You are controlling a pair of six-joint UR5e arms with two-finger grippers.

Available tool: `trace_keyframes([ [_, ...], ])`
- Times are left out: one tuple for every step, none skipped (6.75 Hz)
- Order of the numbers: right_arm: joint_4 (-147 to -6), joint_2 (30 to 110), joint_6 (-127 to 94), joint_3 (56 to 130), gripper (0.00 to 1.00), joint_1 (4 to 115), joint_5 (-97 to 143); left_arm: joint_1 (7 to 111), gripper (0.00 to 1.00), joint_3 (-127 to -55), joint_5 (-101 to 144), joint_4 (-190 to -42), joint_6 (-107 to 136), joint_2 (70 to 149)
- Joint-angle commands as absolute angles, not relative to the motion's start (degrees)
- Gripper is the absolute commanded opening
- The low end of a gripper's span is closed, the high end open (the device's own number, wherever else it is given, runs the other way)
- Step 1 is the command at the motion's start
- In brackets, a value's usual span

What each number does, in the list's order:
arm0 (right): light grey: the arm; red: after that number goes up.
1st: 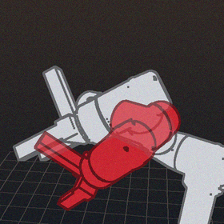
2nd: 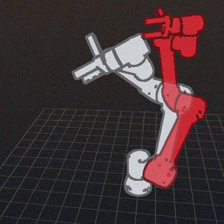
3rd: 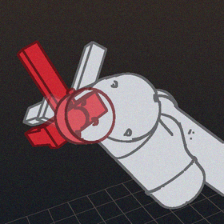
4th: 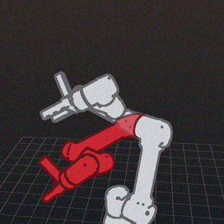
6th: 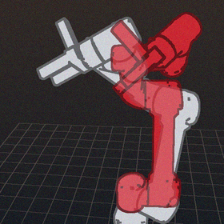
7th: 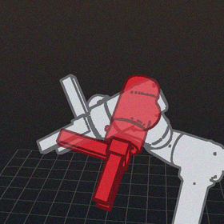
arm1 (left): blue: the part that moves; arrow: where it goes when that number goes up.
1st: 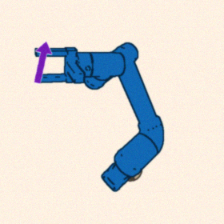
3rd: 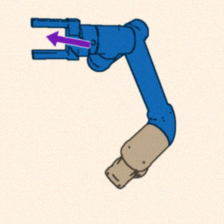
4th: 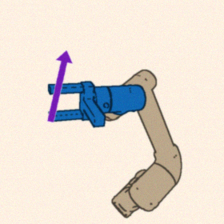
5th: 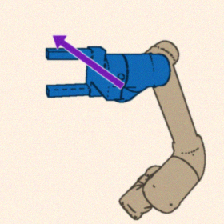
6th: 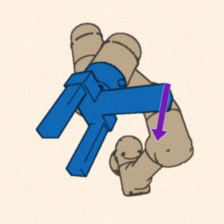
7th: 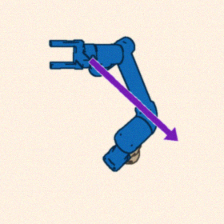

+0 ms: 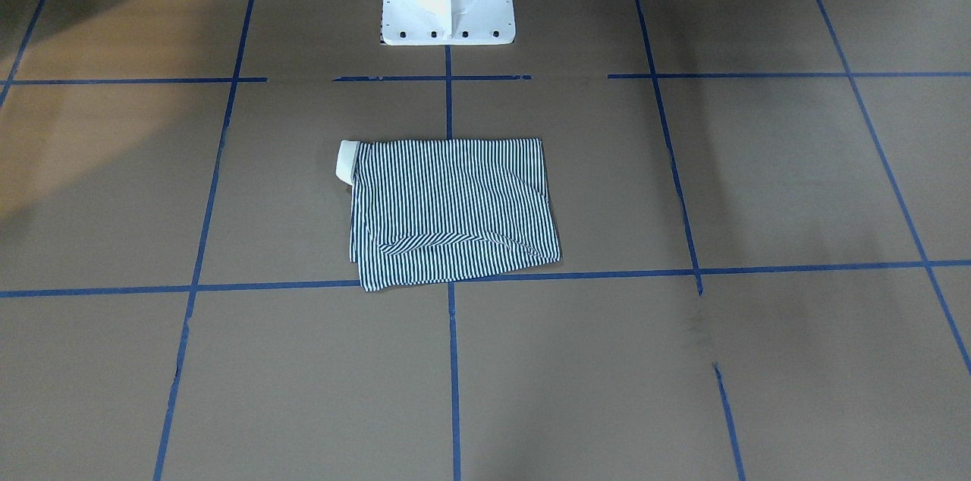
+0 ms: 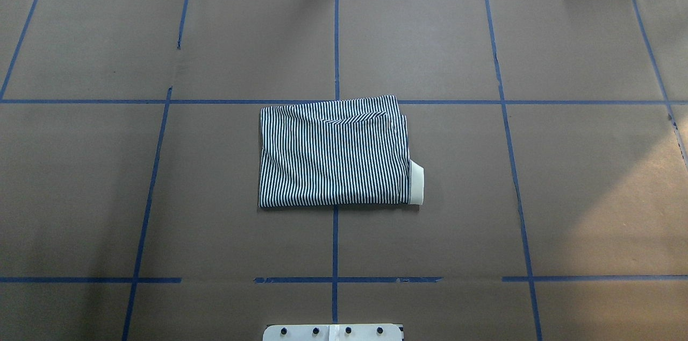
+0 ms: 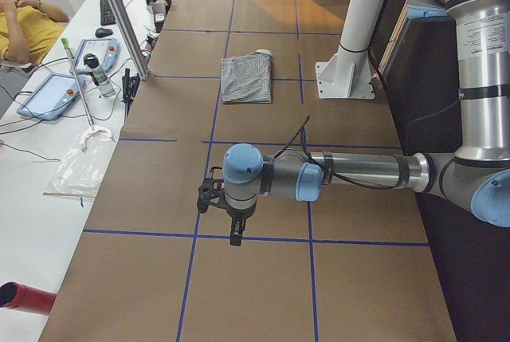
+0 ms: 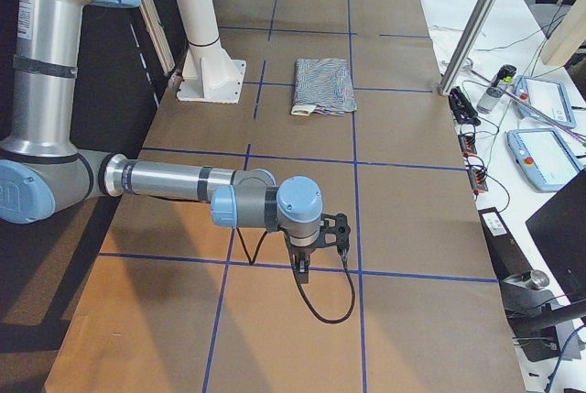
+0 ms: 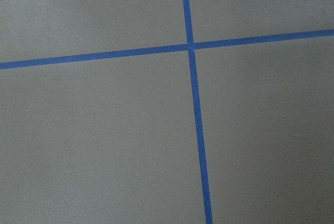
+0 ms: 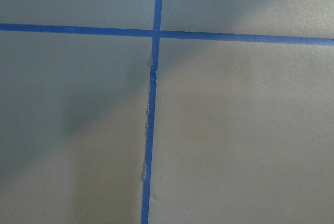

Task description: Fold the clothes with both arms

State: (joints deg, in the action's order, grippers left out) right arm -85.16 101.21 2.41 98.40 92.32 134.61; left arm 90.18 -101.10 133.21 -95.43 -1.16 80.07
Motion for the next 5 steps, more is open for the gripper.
trace_keyframes([
  [-85.17, 102.56, 2.55, 99.48, 1.0, 92.72, 131.5, 90.18, 1.0, -101.34, 133.15, -95.27, -1.14, 80.24],
  [-84.99, 103.61, 3.07, 100.36, 1.0, 92.72, 131.83, 90.09, 1.0, -100.64, 133.07, -95.19, -1.06, 80.07],
  [-85.08, 103.97, 3.08, 100.89, 1.0, 92.64, 132.18, 90.17, 1.0, -100.37, 133.24, -95.27, -1.05, 79.29],
  [-85.08, 103.97, 2.99, 100.81, 1.0, 92.55, 132.19, 90.09, 1.0, -99.85, 133.16, -95.36, -1.23, 79.28],
  [-85.08, 103.97, 3.08, 100.81, 1.0, 92.64, 132.19, 90.0, 1.0, -98.97, 133.07, -95.71, -1.23, 79.45],
])
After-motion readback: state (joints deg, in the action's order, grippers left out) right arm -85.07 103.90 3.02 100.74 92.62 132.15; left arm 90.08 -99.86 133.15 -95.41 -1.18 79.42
